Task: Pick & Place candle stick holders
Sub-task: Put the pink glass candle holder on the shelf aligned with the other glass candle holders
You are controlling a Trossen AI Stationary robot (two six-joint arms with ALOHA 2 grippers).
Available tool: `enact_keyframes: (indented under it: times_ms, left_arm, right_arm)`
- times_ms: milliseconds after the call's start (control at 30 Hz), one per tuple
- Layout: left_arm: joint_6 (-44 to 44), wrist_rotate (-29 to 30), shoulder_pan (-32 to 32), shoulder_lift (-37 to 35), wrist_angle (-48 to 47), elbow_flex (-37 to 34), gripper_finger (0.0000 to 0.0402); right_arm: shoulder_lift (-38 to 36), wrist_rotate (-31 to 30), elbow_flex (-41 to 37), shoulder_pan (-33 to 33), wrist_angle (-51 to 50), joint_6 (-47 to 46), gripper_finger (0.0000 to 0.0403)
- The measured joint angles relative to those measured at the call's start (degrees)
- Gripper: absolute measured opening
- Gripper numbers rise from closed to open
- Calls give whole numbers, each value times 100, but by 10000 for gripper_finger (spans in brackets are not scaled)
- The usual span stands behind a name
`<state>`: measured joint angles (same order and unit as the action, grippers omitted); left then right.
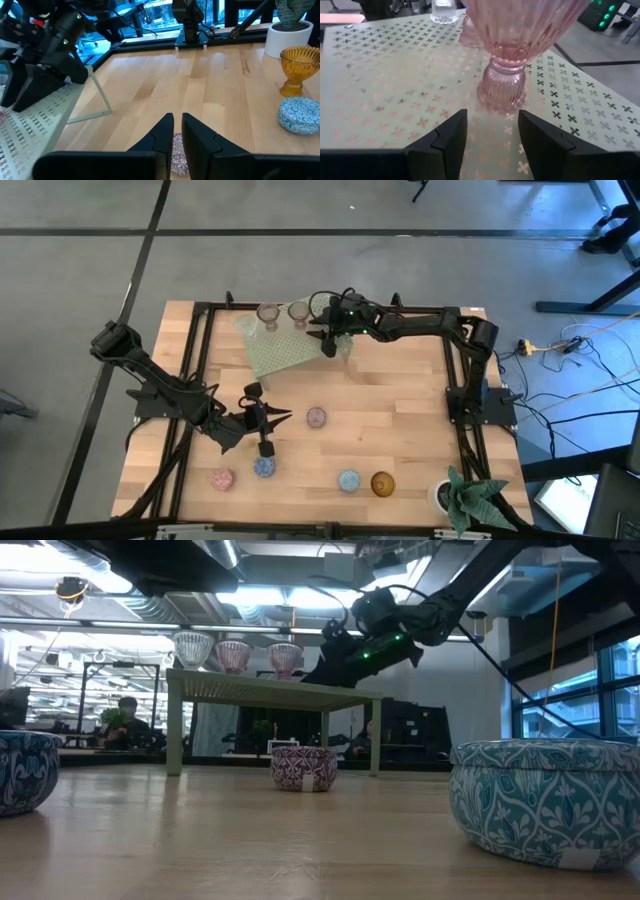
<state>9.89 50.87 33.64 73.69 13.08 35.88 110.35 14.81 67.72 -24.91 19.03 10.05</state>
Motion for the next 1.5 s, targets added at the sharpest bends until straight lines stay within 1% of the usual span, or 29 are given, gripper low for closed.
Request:
enact_keyframes:
  times_ms: [267, 367, 467, 633, 667, 700, 800, 967, 1067, 1167, 1300, 1400, 1467, 1500]
  left_arm:
    - [-1, 0, 0, 0, -2, 0, 31]
    - [0, -2, -1, 0, -2, 0, 31]
    - [0, -6, 1, 0, -2, 0, 31]
    - [0, -11, -1, 0, 0, 0, 31]
    - [0, -11, 1, 0, -1, 0, 31]
    - [0, -11, 1, 0, -2, 0, 31]
    - [0, -14, 1, 0, -2, 0, 31]
    - [0, -8, -1, 0, 0, 0, 31]
    - [0, -6, 1, 0, 0, 0, 31]
    - [2, -6, -1, 1, 1, 0, 31]
    - [0, -4, -1, 0, 2, 0, 31]
    - [-4, -2, 0, 0, 1, 0, 31]
    - [-4, -2, 0, 0, 0, 0, 31]
    - [-4, -2, 0, 0, 1, 0, 31]
  right_arm:
    - [-488, -4, -2, 15, -731, 228, 181]
    - [-538, -19, -2, 15, -868, 248, 166]
    - [-538, -11, -2, 28, -890, 246, 126]
    - [-538, 26, -2, 82, -884, 260, 29]
    - [-538, 26, -2, 85, -856, 261, 15]
    - [-538, 9, -2, 84, -823, 261, 9]
    - [-515, -257, 0, 80, -789, 244, 12]
    - [-503, -259, -2, 109, -702, 239, 4]
    - [-503, -260, -2, 151, -681, 237, 6]
    - [-628, -387, -2, 198, -1005, 206, 5]
    - [-1111, -476, -2, 287, -1916, 223, 3]
    - [-1673, -481, -2, 419, -2639, 317, 6]
    - [-2163, -647, -2, 563, -3070, 539, 6]
    - [-2434, -849, -2, 650, -3266, 621, 6]
